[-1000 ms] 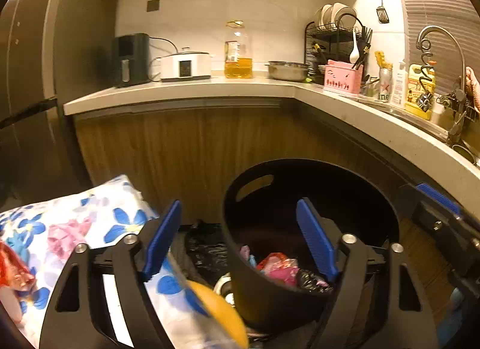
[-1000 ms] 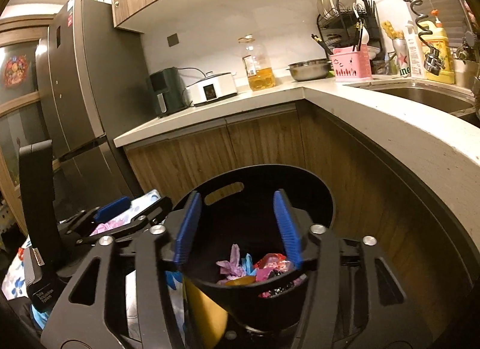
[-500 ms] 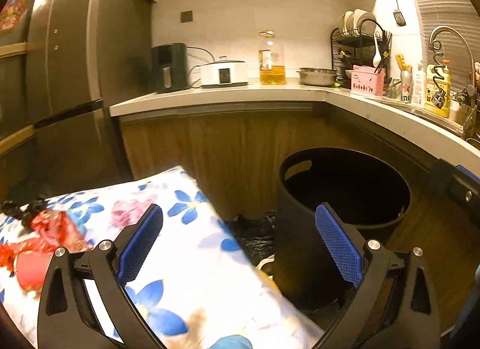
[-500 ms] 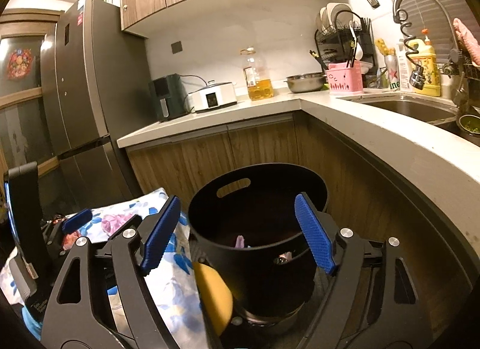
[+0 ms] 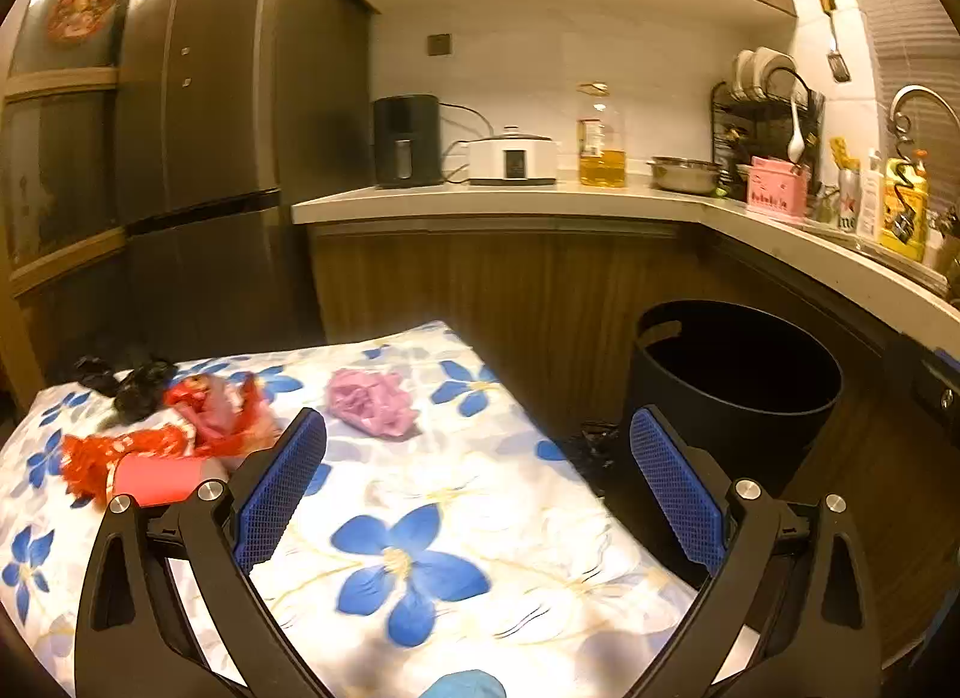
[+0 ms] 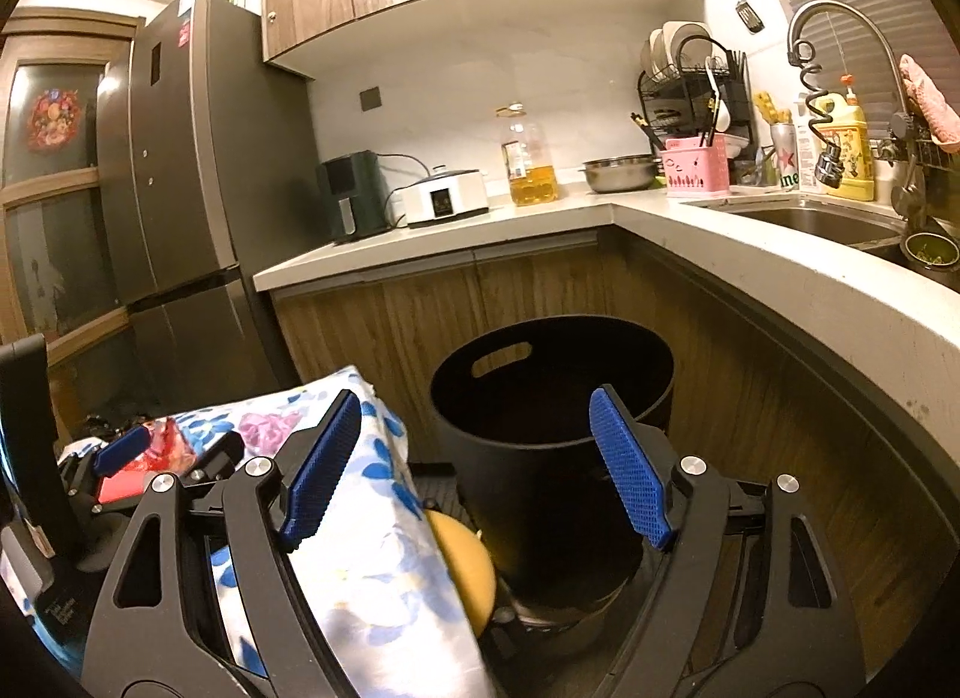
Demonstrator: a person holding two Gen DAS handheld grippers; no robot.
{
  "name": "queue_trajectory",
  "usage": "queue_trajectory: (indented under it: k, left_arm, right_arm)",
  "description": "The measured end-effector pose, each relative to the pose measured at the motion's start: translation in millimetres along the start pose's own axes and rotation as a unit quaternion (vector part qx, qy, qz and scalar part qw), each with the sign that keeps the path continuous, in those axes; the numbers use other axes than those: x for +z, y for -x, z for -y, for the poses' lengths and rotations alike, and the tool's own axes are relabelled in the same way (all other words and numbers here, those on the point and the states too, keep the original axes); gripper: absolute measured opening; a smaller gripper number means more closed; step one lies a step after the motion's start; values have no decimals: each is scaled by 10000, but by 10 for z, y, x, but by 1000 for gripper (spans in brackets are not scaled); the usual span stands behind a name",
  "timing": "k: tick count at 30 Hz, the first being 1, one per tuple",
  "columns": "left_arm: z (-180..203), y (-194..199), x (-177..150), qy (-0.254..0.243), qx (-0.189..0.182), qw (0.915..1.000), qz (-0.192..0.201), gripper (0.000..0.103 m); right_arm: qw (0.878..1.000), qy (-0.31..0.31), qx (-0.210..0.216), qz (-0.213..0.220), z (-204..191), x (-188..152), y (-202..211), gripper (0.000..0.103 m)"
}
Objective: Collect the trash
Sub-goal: 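Move both open grippers back over the trash on the table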
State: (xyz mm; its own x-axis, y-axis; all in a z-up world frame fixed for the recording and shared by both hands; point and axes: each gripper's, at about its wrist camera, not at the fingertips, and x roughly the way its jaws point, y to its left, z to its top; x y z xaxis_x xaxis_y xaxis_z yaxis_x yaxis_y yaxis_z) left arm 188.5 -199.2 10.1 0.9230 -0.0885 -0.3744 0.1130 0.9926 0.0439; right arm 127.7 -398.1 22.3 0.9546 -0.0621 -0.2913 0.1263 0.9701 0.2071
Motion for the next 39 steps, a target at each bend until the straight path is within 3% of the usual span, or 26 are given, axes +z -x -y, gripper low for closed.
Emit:
queue_trajectory:
  k: [24,39]
  left_arm:
    - [-1002,436,-233,457,904,9948,67,97]
    - [-1934,481,-413,885,1775,9801,-98,97]
  right_arm:
    - [9960,423,751,-216,-958,-335,89,78]
    - [9827,786,1503,-747,-1740,-666,-222,78]
